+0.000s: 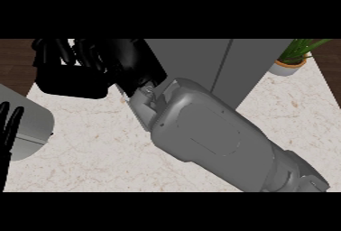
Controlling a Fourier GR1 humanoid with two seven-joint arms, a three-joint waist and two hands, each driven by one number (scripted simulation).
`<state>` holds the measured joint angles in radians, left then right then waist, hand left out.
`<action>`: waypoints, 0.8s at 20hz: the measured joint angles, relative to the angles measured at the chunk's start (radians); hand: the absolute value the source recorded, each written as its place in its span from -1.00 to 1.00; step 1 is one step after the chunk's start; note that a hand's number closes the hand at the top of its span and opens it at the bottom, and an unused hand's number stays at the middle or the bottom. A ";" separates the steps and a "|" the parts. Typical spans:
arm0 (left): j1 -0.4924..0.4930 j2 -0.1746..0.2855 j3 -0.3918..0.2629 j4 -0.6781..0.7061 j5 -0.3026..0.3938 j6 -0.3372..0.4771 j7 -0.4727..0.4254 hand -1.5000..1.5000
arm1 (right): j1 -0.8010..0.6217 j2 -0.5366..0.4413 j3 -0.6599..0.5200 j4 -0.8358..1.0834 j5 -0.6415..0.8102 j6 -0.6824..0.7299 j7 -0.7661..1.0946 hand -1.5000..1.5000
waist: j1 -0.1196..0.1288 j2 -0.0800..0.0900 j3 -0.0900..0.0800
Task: Pick up the wine, place it into the cabinet and close the cabinet
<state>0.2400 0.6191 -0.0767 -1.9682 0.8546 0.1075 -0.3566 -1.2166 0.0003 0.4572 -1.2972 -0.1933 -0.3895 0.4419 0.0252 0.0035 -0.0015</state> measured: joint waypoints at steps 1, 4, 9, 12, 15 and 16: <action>-0.002 -0.001 0.006 0.002 0.002 -0.006 0.005 -1.00 | -0.006 0.000 -0.018 0.030 -0.010 0.026 -0.021 1.00 | 0.001 -0.002 -0.001; -0.001 0.002 0.029 0.004 0.007 -0.019 0.022 -1.00 | -0.011 0.000 -0.045 0.087 -0.028 0.079 -0.078 1.00 | 0.002 -0.013 -0.002; -0.017 -0.016 0.022 0.009 -0.019 -0.015 0.029 -1.00 | -0.008 0.000 -0.069 0.142 -0.036 0.141 -0.153 1.00 | 0.004 -0.028 -0.003; -0.028 -0.014 0.039 0.021 -0.009 -0.029 0.036 -1.00 | -0.006 -0.009 -0.076 0.158 -0.038 0.175 -0.182 1.00 | 0.006 -0.032 -0.007; -0.053 -0.014 0.038 0.021 -0.013 -0.018 0.051 -1.00 | -0.001 -0.021 -0.069 0.173 -0.021 0.199 -0.227 1.00 | 0.007 -0.037 -0.011; -0.057 -0.014 0.040 0.019 -0.011 -0.016 0.056 -1.00 | 0.001 -0.024 -0.066 0.178 -0.012 0.200 -0.239 1.00 | 0.008 -0.039 -0.011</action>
<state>0.1829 0.6054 -0.0364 -1.9489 0.8440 0.0912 -0.3002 -1.2160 -0.0232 0.3915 -1.1193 -0.2049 -0.1899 0.2028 0.0334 -0.0357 -0.0124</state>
